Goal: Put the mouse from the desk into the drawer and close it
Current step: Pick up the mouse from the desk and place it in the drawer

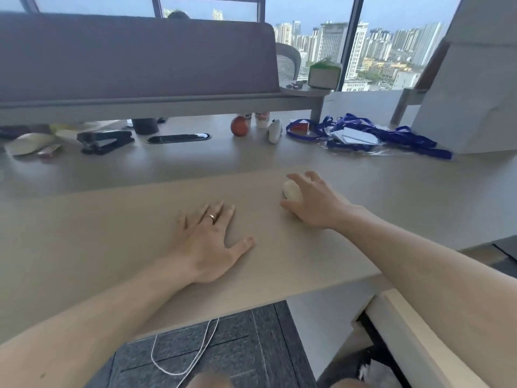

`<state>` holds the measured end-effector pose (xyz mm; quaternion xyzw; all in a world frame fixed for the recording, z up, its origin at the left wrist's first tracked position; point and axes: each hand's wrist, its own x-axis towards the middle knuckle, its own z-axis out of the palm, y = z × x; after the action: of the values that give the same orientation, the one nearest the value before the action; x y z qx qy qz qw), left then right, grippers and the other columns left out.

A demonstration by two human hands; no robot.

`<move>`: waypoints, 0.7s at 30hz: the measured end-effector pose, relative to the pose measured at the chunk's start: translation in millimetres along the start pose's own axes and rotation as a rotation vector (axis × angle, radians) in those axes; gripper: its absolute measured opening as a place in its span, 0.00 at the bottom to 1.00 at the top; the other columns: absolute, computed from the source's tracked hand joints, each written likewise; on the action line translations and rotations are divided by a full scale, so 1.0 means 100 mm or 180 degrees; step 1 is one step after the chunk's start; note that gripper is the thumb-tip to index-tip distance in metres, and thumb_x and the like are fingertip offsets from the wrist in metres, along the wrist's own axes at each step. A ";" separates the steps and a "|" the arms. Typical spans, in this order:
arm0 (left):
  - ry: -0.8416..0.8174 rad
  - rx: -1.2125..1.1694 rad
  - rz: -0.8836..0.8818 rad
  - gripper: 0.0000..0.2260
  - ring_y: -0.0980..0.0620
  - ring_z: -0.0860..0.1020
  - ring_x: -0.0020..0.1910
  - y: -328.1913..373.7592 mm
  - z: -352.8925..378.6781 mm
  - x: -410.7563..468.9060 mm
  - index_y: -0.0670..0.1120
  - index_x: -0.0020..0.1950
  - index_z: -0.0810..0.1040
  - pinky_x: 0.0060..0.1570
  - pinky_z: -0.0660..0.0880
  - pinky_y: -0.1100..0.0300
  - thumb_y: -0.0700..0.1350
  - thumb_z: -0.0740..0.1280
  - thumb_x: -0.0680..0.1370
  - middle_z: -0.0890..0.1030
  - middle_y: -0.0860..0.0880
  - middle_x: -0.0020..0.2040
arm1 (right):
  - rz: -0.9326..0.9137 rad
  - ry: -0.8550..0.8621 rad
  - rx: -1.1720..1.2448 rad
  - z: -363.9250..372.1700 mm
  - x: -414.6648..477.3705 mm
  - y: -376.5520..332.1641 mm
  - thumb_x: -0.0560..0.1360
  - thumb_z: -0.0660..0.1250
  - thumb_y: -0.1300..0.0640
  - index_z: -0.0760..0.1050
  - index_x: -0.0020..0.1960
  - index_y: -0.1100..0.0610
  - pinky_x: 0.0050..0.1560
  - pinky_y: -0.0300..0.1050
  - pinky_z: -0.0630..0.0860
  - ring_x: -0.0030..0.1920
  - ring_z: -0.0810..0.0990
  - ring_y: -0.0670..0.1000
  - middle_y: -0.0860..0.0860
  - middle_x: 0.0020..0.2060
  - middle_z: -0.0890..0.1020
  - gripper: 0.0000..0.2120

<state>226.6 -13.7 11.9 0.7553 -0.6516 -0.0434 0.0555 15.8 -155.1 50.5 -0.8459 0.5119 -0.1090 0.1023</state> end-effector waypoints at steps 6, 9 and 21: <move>0.0019 -0.0032 0.0040 0.44 0.53 0.42 0.81 0.00 0.00 0.00 0.56 0.82 0.47 0.77 0.39 0.42 0.78 0.42 0.71 0.47 0.54 0.83 | -0.0111 0.0079 0.0070 0.07 -0.01 0.12 0.77 0.60 0.47 0.66 0.73 0.46 0.63 0.55 0.73 0.65 0.73 0.62 0.56 0.68 0.70 0.24; -0.0049 -0.0043 0.0052 0.44 0.52 0.43 0.81 0.01 -0.03 0.00 0.55 0.82 0.47 0.77 0.40 0.44 0.77 0.43 0.72 0.47 0.53 0.84 | -0.0117 0.0105 0.0113 0.00 -0.13 0.23 0.77 0.62 0.51 0.67 0.74 0.48 0.65 0.55 0.71 0.66 0.72 0.62 0.57 0.69 0.70 0.25; -0.0212 -0.0148 0.1304 0.41 0.52 0.45 0.81 1.36 0.11 -0.29 0.55 0.82 0.51 0.78 0.41 0.43 0.75 0.48 0.74 0.50 0.53 0.83 | 0.0408 0.0348 -0.0106 -0.71 -1.87 1.76 0.77 0.65 0.54 0.68 0.74 0.49 0.68 0.50 0.66 0.68 0.72 0.59 0.56 0.71 0.70 0.26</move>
<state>87.0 -4.8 19.6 0.6037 -0.7918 -0.0712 0.0590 -237.4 -73.8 53.0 -0.8058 0.5716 -0.1397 0.0669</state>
